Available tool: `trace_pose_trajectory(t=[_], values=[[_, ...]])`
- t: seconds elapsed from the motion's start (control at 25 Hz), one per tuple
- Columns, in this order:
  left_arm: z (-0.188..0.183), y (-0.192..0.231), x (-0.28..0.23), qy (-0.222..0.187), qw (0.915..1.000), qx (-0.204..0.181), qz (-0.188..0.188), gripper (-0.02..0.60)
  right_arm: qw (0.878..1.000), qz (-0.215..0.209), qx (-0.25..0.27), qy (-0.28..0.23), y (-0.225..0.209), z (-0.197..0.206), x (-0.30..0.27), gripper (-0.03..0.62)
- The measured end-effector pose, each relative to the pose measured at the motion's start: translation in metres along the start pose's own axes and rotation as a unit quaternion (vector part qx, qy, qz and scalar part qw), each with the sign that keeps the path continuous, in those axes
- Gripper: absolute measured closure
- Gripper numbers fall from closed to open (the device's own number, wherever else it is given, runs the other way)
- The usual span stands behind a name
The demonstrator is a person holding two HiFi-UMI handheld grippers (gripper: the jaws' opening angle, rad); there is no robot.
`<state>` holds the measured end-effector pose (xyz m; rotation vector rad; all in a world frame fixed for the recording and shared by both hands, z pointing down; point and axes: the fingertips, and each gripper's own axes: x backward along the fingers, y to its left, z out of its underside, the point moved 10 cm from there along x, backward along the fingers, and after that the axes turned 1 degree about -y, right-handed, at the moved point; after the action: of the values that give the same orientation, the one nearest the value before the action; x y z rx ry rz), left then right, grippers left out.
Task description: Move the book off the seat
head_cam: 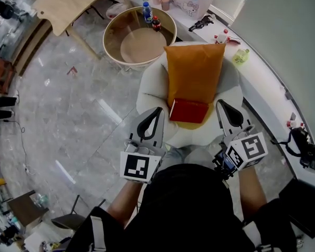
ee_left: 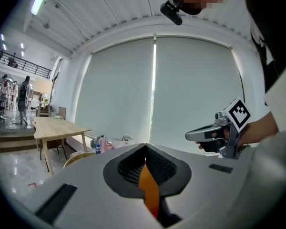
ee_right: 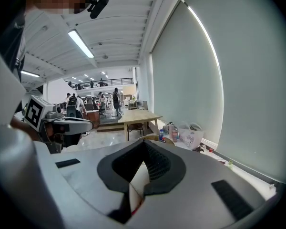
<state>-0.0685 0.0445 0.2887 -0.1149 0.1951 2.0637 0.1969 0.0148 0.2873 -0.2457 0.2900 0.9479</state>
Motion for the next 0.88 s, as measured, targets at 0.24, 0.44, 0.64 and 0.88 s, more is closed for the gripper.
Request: trace_pose_trajectory(t=[0.24, 0.44, 0.64, 0.88], values=[[0.012, 0.002, -0.003, 0.004, 0.9999, 0.007, 0.009, 0.571, 1.000, 0.001, 0.020, 0.020, 0.003, 0.005, -0.003, 0.585], [0.018, 0.001, -0.005, 0.009, 0.9998, 0.009, 0.017, 0.571, 0.999, -0.005, 0.040, 0.035, 0.004, 0.005, -0.005, 0.585], [0.025, -0.001, -0.008, 0.020, 0.9997, -0.012, 0.013, 0.571, 0.997, -0.012, 0.053, 0.049, -0.002, 0.011, -0.011, 0.585], [0.052, 0.003, -0.027, 0.057, 0.9979, -0.021, 0.025, 0.571, 0.997, -0.011, 0.042, 0.065, -0.021, 0.029, -0.022, 0.585]])
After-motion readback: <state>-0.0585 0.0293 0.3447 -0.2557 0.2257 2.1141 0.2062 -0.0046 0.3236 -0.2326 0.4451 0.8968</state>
